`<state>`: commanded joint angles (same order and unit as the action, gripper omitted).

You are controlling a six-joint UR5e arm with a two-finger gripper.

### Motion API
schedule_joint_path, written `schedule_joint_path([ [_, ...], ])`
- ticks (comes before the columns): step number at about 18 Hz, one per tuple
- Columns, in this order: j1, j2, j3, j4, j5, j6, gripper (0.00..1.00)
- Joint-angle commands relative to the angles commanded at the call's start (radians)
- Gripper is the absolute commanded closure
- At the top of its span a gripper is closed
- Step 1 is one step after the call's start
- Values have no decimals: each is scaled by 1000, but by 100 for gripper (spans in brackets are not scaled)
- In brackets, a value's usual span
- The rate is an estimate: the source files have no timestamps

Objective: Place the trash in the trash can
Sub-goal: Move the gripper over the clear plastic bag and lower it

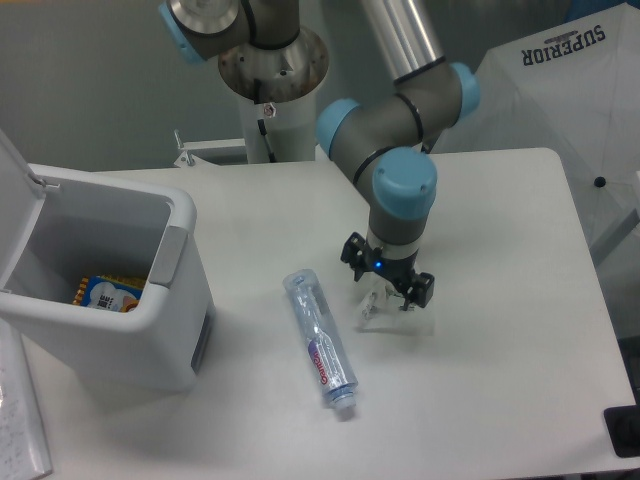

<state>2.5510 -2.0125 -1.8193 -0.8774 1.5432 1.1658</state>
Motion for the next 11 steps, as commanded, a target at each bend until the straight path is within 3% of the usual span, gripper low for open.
schedule_joint_path([
  [3,-17,-3,-3,0,2,-2,0],
  [4,-17,-5,0,0,2,3,7],
  [7,-15,-3,5,-3,6,2,88],
  [8,-15,-3,11,-3,8,-3,100],
  [11,-17,1,14,-3,43,-6,100],
])
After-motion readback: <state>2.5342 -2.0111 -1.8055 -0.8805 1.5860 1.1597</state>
